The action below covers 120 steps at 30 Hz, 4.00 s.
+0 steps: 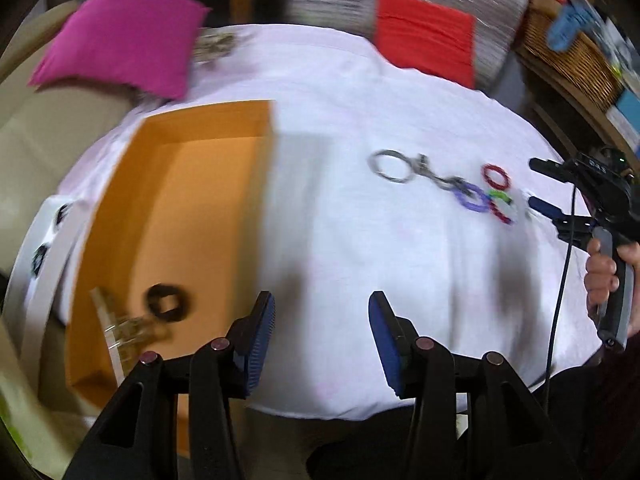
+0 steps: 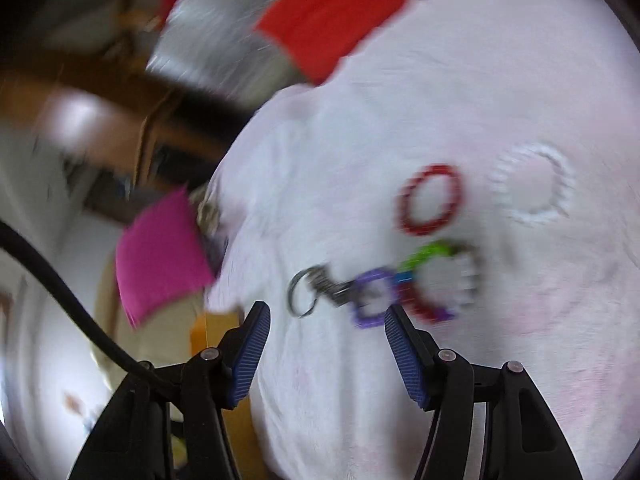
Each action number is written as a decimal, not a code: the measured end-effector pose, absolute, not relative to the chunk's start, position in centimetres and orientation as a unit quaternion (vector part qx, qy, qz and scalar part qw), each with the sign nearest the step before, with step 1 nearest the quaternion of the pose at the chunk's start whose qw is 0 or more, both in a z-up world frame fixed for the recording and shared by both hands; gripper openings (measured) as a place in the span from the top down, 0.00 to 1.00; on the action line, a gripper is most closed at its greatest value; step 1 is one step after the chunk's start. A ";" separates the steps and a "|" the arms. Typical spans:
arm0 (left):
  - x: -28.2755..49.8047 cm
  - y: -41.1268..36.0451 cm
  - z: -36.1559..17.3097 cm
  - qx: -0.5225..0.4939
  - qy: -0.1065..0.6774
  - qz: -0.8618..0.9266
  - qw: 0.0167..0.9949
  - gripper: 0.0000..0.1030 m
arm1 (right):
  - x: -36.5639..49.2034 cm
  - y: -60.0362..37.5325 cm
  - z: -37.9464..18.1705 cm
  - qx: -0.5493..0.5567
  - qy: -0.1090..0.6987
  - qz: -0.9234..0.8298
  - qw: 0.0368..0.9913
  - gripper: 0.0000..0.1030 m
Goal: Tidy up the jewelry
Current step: 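Grasp the multicolour bead bracelet with the right tool while the left tool grasps the purple bracelet, then lift both bracelets and carry them over the orange box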
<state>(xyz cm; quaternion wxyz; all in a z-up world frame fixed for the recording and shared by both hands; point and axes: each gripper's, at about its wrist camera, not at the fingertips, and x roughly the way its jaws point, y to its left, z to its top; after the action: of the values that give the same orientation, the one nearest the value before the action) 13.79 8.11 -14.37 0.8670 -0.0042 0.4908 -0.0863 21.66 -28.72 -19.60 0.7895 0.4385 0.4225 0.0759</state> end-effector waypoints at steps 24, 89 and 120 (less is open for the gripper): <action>21.1 -6.2 -16.6 0.051 0.478 -0.237 0.845 0.54 | 25.7 -28.8 -22.3 0.198 0.524 -0.037 0.827 0.90; 17.2 -9.1 -21.0 0.016 0.494 -0.234 0.837 0.91 | 21.6 -29.0 -21.1 0.145 0.471 0.011 0.870 0.90; -0.7 18.7 -5.7 -0.045 0.300 -0.046 0.952 0.91 | 14.3 -6.6 -14.8 0.036 0.387 0.102 0.916 0.90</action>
<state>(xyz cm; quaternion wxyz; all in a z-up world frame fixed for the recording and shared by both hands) -0.69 18.75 -5.69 0.9519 -0.0449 0.2998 -0.0456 14.29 -6.59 -14.80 0.9158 0.0358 0.3868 0.1021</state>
